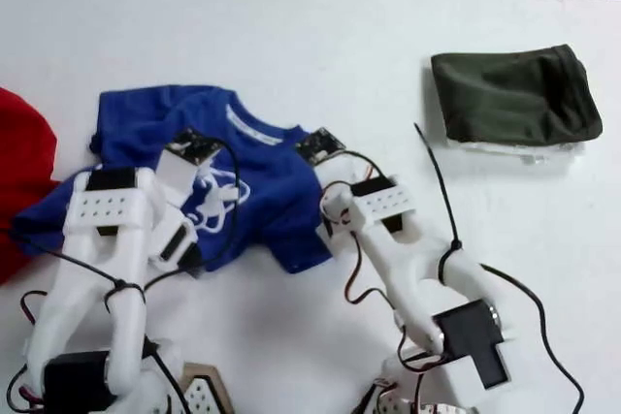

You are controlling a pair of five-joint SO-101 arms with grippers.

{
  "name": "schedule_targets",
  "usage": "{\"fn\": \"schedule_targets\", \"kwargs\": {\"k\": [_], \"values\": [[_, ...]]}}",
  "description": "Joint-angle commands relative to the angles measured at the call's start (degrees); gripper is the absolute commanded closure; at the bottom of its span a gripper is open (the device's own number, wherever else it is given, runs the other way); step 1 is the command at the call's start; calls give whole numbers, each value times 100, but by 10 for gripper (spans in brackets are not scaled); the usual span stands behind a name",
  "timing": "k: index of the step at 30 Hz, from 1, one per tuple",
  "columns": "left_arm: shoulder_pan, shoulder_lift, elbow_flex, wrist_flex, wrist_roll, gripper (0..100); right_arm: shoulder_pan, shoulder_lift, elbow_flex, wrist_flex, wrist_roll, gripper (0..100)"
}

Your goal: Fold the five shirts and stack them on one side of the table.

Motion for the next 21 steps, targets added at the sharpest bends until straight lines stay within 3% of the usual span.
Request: {"fn": "schedule_targets", "kwargs": {"k": [1,6,12,17,21], "values": [[44,-18,-13,-35,35,736,576,-409,-211,198,-9,981],[44,-35,-75,9,18,736,1666,-1622,-413,936,62,981],[264,-35,-1015,844,35,736,2475,-3477,-607,1543,1037,981],[1380,9,-1059,958,44,736,2677,-4655,-835,1552,1055,981],[2277,9,-743,492,457,733,2659,-5007,-967,1552,1055,981]]}}
